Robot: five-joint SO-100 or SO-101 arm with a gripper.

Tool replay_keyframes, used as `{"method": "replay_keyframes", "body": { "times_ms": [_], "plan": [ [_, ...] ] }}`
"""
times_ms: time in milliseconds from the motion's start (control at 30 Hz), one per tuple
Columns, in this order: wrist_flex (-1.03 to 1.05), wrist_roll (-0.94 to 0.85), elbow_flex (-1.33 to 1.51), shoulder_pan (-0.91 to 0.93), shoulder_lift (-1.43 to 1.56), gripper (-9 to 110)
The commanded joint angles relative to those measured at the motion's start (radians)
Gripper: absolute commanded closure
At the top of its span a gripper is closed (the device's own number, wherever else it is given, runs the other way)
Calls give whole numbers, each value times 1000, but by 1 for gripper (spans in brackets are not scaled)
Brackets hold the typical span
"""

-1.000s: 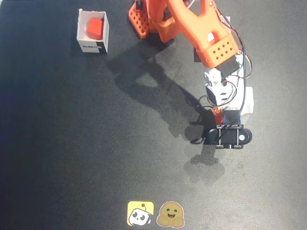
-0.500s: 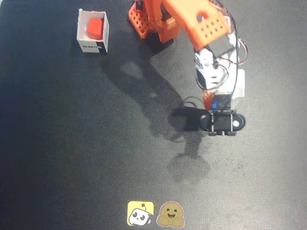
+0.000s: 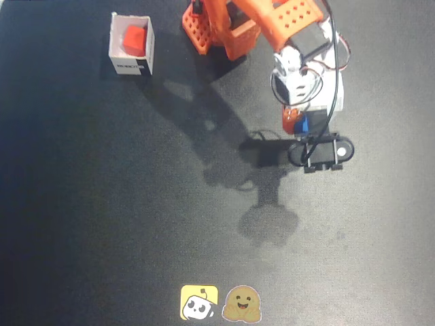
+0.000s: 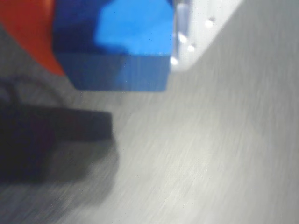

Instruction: Put the red cube in the right box and the blue cube in the left box.

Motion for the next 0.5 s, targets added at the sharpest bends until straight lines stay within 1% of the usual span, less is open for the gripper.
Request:
{"method": "replay_keyframes", "body": {
  "times_ms": [0, 267, 467],
  "plan": [
    [40, -9, -52, -37, 57, 92],
    [124, -25, -25, -115, 149, 91],
    [123, 25, 58, -219, 242, 91]
  ]
}}
